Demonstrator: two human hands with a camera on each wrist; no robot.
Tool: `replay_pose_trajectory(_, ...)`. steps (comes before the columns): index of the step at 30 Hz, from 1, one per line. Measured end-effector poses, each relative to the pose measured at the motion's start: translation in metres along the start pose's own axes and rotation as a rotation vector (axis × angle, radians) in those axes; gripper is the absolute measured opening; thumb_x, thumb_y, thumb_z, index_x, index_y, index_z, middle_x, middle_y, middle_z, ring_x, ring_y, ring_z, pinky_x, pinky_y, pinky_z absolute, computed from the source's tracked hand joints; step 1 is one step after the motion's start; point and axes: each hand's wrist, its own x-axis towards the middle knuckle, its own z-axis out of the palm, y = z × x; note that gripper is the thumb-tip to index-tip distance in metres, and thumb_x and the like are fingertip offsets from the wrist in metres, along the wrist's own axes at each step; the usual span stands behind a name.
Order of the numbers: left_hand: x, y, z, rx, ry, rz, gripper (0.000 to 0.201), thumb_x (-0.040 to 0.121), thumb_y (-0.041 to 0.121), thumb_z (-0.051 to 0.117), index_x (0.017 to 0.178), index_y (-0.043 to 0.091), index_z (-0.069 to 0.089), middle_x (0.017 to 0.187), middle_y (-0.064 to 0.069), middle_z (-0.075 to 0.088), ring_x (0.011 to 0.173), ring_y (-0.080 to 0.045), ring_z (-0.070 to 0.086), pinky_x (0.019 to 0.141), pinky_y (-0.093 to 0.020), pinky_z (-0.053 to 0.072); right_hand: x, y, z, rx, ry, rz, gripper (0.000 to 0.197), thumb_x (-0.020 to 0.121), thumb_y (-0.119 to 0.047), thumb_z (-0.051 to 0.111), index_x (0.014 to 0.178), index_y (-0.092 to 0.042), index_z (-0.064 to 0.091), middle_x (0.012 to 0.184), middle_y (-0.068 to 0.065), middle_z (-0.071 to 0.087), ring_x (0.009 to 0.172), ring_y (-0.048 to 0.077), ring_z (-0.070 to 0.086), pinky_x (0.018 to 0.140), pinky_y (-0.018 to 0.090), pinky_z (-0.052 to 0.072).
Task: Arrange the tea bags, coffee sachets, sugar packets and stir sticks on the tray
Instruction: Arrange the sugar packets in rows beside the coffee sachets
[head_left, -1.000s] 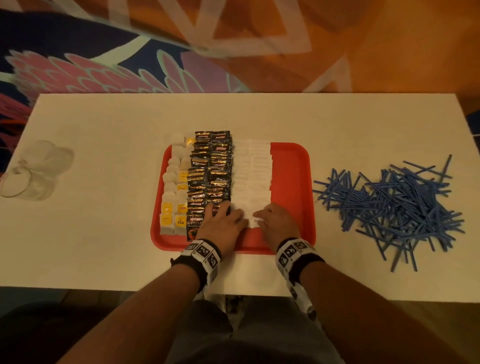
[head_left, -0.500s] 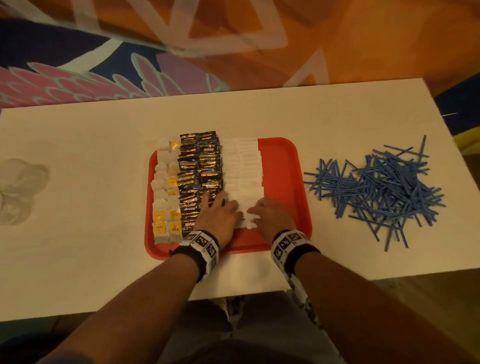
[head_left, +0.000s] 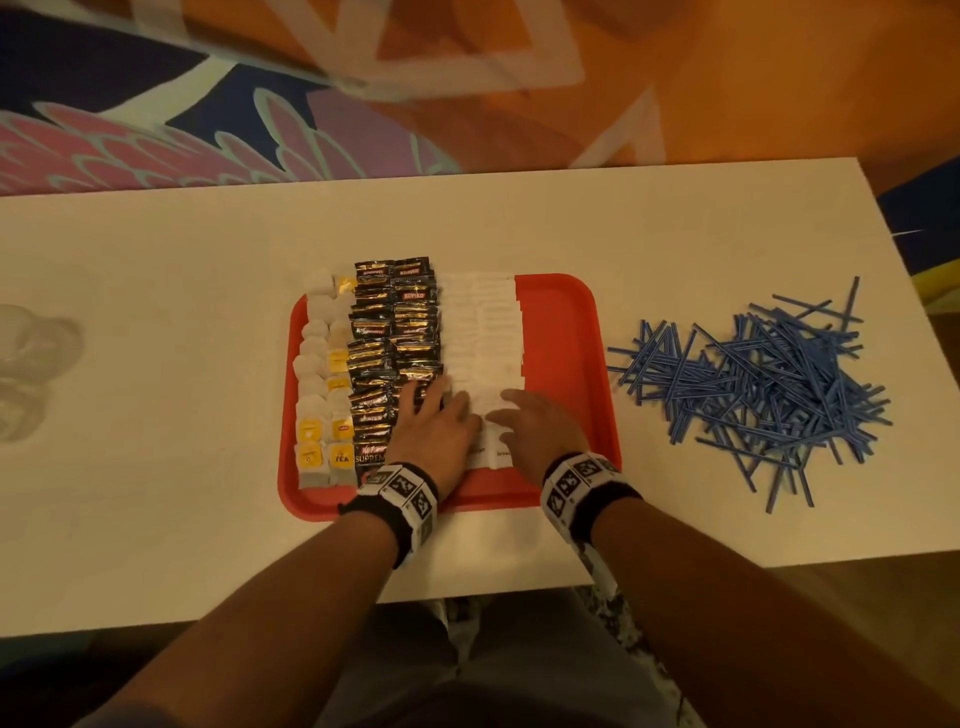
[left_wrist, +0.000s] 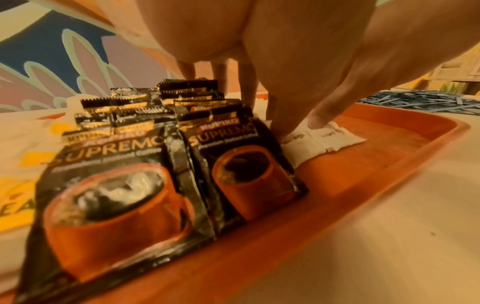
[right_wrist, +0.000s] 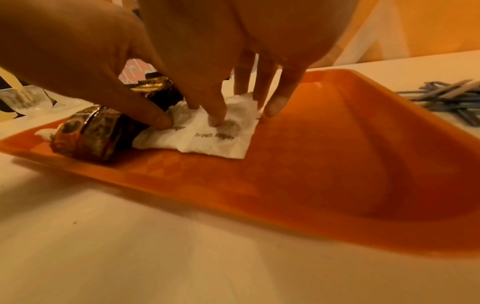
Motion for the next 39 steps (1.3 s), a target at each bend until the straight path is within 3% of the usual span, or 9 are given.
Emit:
replay_pose_trajectory(4, 0.005, -0.002, -0.004, -0.013, 0.034, -0.013, 0.044, 0.095, 0.034, 0.049, 0.139, 0.027, 0.049, 0.153, -0.001, 0.037, 0.151, -0.03, 0.008, 0.117, -0.058, -0.008, 0.004, 0.002, -0.01, -0.016, 0.005, -0.044, 0.045, 0.096, -0.025, 0.057, 0.139, -0.035, 0.049, 0.156, -0.005, 0.031, 0.143, 0.019, 0.026, 0.118, 0.034, 0.022)
replay_pose_trajectory(9, 0.021, -0.007, -0.014, 0.017, -0.007, -0.054, 0.075, 0.084, 0.042, 0.063, 0.148, 0.021, 0.031, 0.161, -0.004, 0.023, 0.153, -0.031, -0.004, 0.116, -0.062, -0.017, 0.022, 0.001, -0.024, -0.114, -0.064, -0.091, 0.067, 0.092, -0.033, 0.063, 0.149, -0.031, 0.029, 0.162, -0.005, 0.014, 0.15, 0.018, 0.009, 0.12, 0.039, 0.012)
replay_pose_trajectory(14, 0.021, -0.003, -0.013, 0.052, -0.024, -0.056, 0.071, 0.086, 0.044, 0.056, 0.147, 0.019, 0.031, 0.161, -0.006, 0.024, 0.153, -0.034, -0.007, 0.115, -0.064, -0.019, 0.025, 0.003, -0.021, -0.154, -0.135, -0.092, 0.073, 0.091, -0.034, 0.065, 0.151, -0.031, 0.024, 0.163, -0.005, 0.009, 0.15, 0.018, 0.007, 0.12, 0.038, 0.012)
replay_pose_trajectory(19, 0.031, -0.006, -0.023, 0.082, -0.033, -0.087, 0.086, 0.085, 0.045, 0.063, 0.154, 0.019, 0.018, 0.166, -0.007, 0.007, 0.152, -0.037, -0.013, 0.113, -0.065, -0.021, 0.04, 0.005, -0.036, -0.197, -0.12, -0.111, 0.085, 0.084, -0.04, 0.072, 0.151, -0.031, 0.02, 0.164, -0.005, 0.001, 0.151, 0.021, -0.001, 0.12, 0.041, 0.009)
replay_pose_trajectory(23, 0.038, -0.006, -0.023, 0.062, -0.059, -0.086, 0.087, 0.083, 0.05, 0.062, 0.153, 0.02, 0.021, 0.166, -0.007, 0.011, 0.152, -0.036, -0.013, 0.112, -0.066, -0.022, 0.047, 0.003, -0.036, -0.219, -0.202, -0.08, 0.092, 0.082, -0.04, 0.073, 0.152, -0.03, 0.014, 0.164, -0.005, -0.005, 0.151, 0.022, -0.005, 0.12, 0.042, 0.009)
replay_pose_trajectory(30, 0.037, -0.012, -0.028, -0.001, -0.024, -0.102, 0.092, 0.084, 0.053, 0.061, 0.156, 0.022, 0.013, 0.167, -0.004, 0.0, 0.151, -0.034, -0.016, 0.112, -0.061, -0.023, 0.052, 0.002, -0.045, -0.227, -0.17, -0.084, 0.096, 0.077, -0.041, 0.078, 0.151, -0.031, 0.018, 0.163, -0.004, -0.005, 0.151, 0.023, -0.004, 0.119, 0.045, 0.011)
replay_pose_trajectory(35, 0.038, -0.018, -0.026, 0.031, -0.073, -0.064, 0.091, 0.082, 0.047, 0.066, 0.155, 0.022, 0.017, 0.166, -0.005, 0.007, 0.151, -0.036, -0.016, 0.107, -0.061, -0.028, 0.057, 0.0, -0.044, -0.267, -0.253, -0.045, 0.107, 0.073, -0.043, 0.081, 0.152, -0.033, 0.01, 0.163, -0.004, -0.01, 0.15, 0.026, -0.007, 0.12, 0.047, 0.013)
replay_pose_trajectory(39, 0.04, -0.023, -0.027, 0.021, -0.023, -0.032, 0.09, 0.085, 0.048, 0.063, 0.156, 0.021, 0.013, 0.167, -0.005, 0.001, 0.151, -0.034, -0.018, 0.113, -0.062, -0.023, 0.047, -0.003, -0.047, -0.228, -0.199, -0.006, 0.104, 0.075, -0.041, 0.08, 0.152, -0.032, 0.01, 0.163, -0.003, -0.008, 0.151, 0.027, -0.003, 0.12, 0.048, 0.016)
